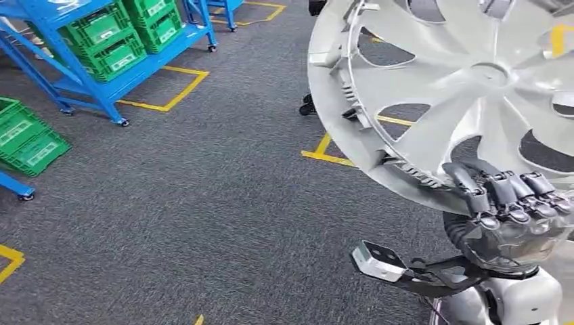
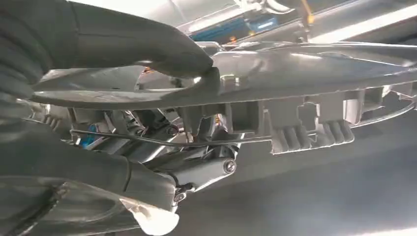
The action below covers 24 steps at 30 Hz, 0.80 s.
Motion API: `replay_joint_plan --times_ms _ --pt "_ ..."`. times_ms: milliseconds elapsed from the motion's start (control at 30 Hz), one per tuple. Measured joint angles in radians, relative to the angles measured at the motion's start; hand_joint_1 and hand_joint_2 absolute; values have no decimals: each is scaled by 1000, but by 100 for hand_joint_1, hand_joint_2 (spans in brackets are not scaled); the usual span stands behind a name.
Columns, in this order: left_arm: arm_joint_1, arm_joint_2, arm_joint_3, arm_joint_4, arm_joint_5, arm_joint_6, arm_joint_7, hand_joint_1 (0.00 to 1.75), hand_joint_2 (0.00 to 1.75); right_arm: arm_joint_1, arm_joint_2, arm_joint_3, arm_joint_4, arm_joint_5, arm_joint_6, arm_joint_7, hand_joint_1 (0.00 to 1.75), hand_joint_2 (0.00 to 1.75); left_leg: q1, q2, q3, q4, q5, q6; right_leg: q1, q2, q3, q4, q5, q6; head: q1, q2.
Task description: Take the parts from the cabinet and place them on the table.
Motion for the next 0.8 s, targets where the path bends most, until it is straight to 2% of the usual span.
replay_joint_plan --times_ms 33,67,100,133,167,200,233,267,300,333,367,400,433,467,500,533,567,600,633,667,767,800 --pt "-1 0 0 0 0 0 0 0 175 0 0 0 0 0 0 -3 175 175 0 -3 24 -60 46 3 0 15 1 2 0 0 0 0" --pt "0 0 0 0 -2 0 0 0 175 0 0 0 0 0 0 -4 175 175 0 -12 62 -149 99 8 0 31 2 4 0 0 0 0" --pt "1 1 0 0 -3 0 0 0 175 0 0 0 0 0 0 -5 175 175 2 -43 95 -231 141 13 -1 44 2 6 -1 2 0 0" --pt "2 2 0 0 -3 0 0 0 175 -1 0 0 1 0 0 -5 175 175 6 -93 106 -258 129 18 4 54 -3 10 -1 7 2 0" --pt "2 1 0 0 -3 0 0 0 175 -4 0 0 1 1 0 -6 175 175 8 -89 114 -284 123 16 -1 68 -12 15 1 12 2 0" --pt "2 1 0 0 -3 0 1 0 175 -4 0 0 1 0 0 -6 175 175 3 -80 111 -277 123 17 -5 75 -19 13 6 19 2 0" --pt "-1 1 0 0 -3 0 0 0 175 0 0 0 1 0 0 -6 175 175 -1 -71 110 -276 123 21 -10 86 -22 8 9 26 1 0" --pt "-2 1 0 0 -4 0 0 0 175 1 0 0 1 0 0 -7 175 175 1 -61 112 -284 128 28 -9 96 -25 6 12 33 3 0" --pt "-3 -1 0 0 -5 0 0 0 175 4 0 -1 1 0 0 -8 175 175 8 -44 115 -293 134 36 -10 80 -37 14 5 35 1 0" --pt "-2 0 0 0 -6 0 -1 0 175 2 0 -1 1 0 0 -10 175 175 6 -31 117 -296 135 39 -3 14 -52 49 -19 40 9 0" --pt "1 0 0 0 -6 0 -2 0 175 1 0 -1 1 0 0 -14 175 175 4 -18 117 -296 134 44 -3 -19 -84 113 -54 45 10 0" --pt "3 0 0 0 -6 0 -2 0 175 2 0 -1 1 0 0 -16 175 175 2 -3 117 -296 133 45 -4 -34 -123 196 -91 49 10 0" --pt "6 0 0 0 -6 0 -2 0 175 2 0 -1 1 0 0 -16 175 175 1 12 116 -296 132 46 -5 -39 -158 268 -118 52 10 0" --pt "6 1 0 0 -6 0 -3 0 175 3 0 -2 1 0 0 -15 175 175 1 27 116 -295 131 48 -6 -41 -181 316 -129 54 11 0" --pt "6 1 0 0 -6 0 -3 0 175 4 0 -2 2 0 0 -14 175 175 0 39 117 -295 130 46 -6 -43 -179 309 -113 54 10 0" --pt "6 1 0 0 -6 0 -5 0 175 4 0 -3 3 0 0 -14 175 175 -1 53 119 -295 128 46 -6 -46 -147 254 -76 53 10 0" --pt "5 0 0 0 -7 0 -6 0 175 3 0 -3 2 0 0 -16 175 175 -1 66 123 -295 125 44 -5 -54 -98 164 -33 49 11 0" --pt "5 -1 0 0 -7 -1 -6 0 175 3 0 -3 2 0 0 -18 175 175 -2 76 128 -295 122 41 -3 -76 -44 71 3 44 10 0" --pt "5 -1 0 0 -7 -1 -6 0 175 2 0 -3 2 0 0 -18 175 175 -5 84 131 -295 119 36 6 -129 -14 12 -6 39 10 0" --pt "5 -2 0 0 -7 -1 -6 0 175 2 0 -3 2 0 0 -18 175 175 -11 93 130 -291 115 29 13 -128 -3 5 -5 26 9 0" --pt "2 -2 0 0 -7 -1 -6 0 175 6 0 -5 2 0 0 -18 175 175 -11 126 137 -296 115 17 17 -88 -12 6 -1 12 10 0" --pt "1 -2 0 0 -6 -1 -6 0 175 8 0 -5 0 0 0 -19 175 175 -10 126 138 -295 105 9 6 -75 -4 -8 7 3 9 0"
